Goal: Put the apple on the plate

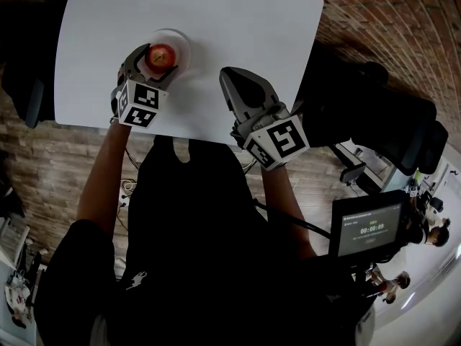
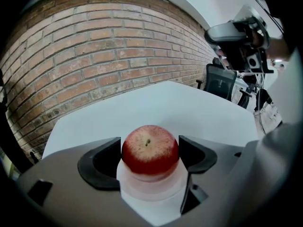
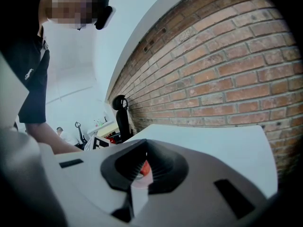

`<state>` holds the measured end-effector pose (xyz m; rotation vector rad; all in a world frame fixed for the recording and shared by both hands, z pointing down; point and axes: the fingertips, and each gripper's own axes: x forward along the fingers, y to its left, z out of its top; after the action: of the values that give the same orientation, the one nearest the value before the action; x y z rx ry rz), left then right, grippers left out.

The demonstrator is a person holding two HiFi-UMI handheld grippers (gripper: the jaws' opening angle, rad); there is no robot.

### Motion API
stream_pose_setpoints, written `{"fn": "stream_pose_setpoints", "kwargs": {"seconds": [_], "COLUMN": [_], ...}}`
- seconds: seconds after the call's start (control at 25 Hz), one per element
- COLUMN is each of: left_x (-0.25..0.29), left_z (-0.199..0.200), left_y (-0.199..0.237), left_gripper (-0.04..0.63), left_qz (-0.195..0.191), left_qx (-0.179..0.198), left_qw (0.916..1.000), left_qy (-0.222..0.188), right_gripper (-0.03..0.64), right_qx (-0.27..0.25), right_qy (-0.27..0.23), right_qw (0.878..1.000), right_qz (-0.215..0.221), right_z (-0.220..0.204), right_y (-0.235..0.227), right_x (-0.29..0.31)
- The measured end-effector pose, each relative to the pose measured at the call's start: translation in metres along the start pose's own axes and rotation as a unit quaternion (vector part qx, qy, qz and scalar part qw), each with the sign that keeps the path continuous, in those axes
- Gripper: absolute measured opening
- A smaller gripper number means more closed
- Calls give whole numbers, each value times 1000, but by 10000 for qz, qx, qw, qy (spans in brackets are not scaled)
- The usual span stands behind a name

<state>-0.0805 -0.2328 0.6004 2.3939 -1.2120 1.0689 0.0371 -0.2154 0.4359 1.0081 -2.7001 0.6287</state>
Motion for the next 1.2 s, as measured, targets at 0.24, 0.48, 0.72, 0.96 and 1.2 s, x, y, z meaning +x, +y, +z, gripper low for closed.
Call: {"fn": "stream_pose_setpoints", "kwargs": {"seconds": [0.24,0.48,0.72,0.96,1.2], "left_x": [1,4,7,10,14], "left_z": [-2,-4,-2,-1,0], "left_y": [0,-1,-2,-3,-6], "left_gripper": [385,385,385,388,433], "left_qz": [6,-29,-89,-115,-135], "left_qx": [-11,26,17,-26,-30], "left_qw": [10000,9999,9999,9999,9999], "left_qy": [29,104,109,92,90], "right_gripper": [3,3,3,3,3], "right_qx": [4,1,-21,-27,-32], "right_qy": [-1,-52,-42,-56,-78], "right_qw": [10000,10000,10000,9999,9999], "right_qz": [-16,-36,-61,-86,-129], "right_z": [0,2,2,3,2], "right_y": [-1,-3,-5,-8,-13], "right_x": [0,-4,-4,-6,-9]}}
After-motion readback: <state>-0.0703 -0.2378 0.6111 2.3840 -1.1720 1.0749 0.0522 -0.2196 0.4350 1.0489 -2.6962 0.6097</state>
